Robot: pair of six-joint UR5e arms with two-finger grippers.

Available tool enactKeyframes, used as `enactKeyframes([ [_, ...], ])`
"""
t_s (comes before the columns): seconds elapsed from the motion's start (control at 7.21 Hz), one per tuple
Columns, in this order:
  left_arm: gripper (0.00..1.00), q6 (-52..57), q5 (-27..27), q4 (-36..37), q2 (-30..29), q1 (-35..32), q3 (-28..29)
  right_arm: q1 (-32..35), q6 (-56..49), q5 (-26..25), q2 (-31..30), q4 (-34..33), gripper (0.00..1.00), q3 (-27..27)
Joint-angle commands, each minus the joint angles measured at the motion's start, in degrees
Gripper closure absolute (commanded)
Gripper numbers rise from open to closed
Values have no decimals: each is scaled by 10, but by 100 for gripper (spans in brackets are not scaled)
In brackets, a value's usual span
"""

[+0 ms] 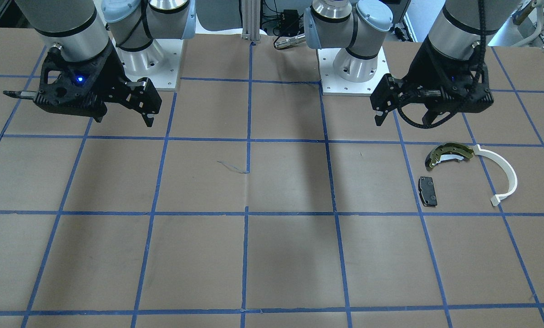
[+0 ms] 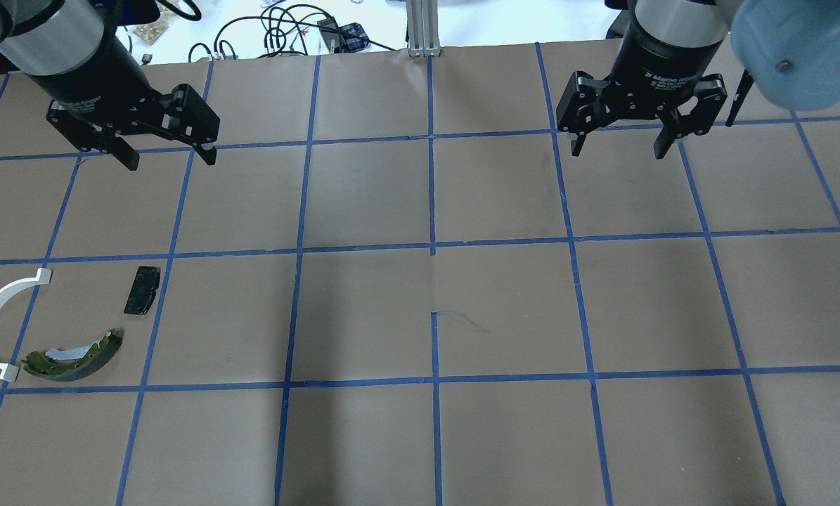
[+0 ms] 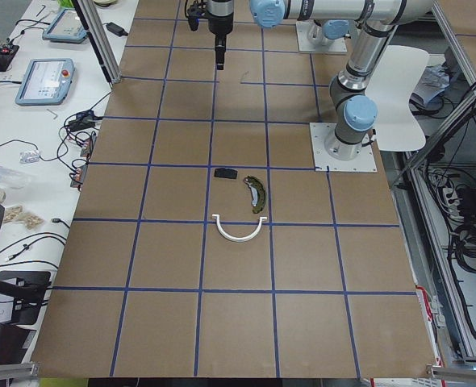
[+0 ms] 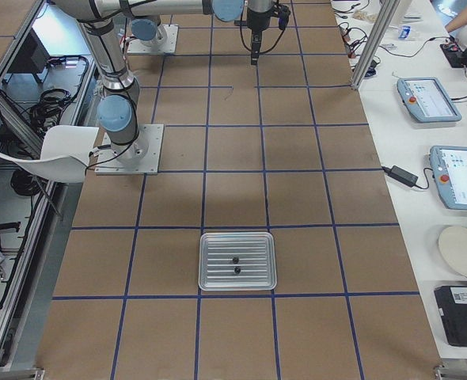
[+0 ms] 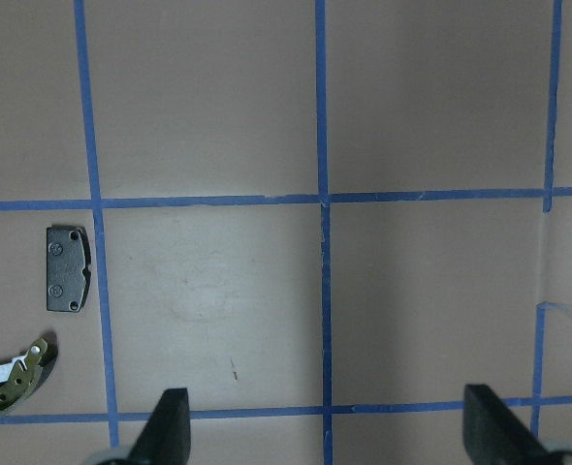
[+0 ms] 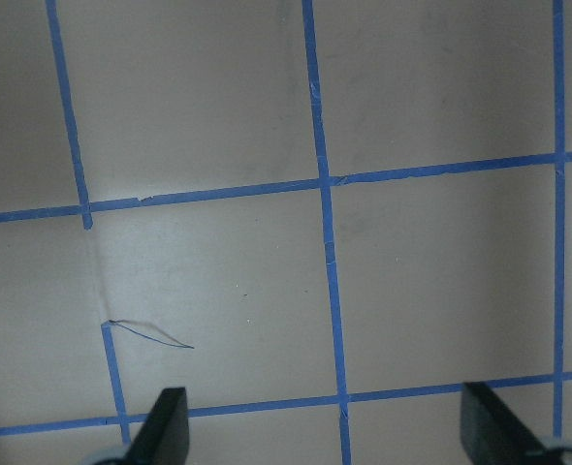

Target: Place bearing gear from tray to pile

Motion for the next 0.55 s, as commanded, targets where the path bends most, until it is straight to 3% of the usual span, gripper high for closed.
enactKeyframes([
  [0.0,0,-5,0,5,-1,6,-7,0,0,-1,2,0,0,-2],
  [0.42,0,-3,2,4,-9,3,-5,-1,-2,-1,4,0,0,-8],
])
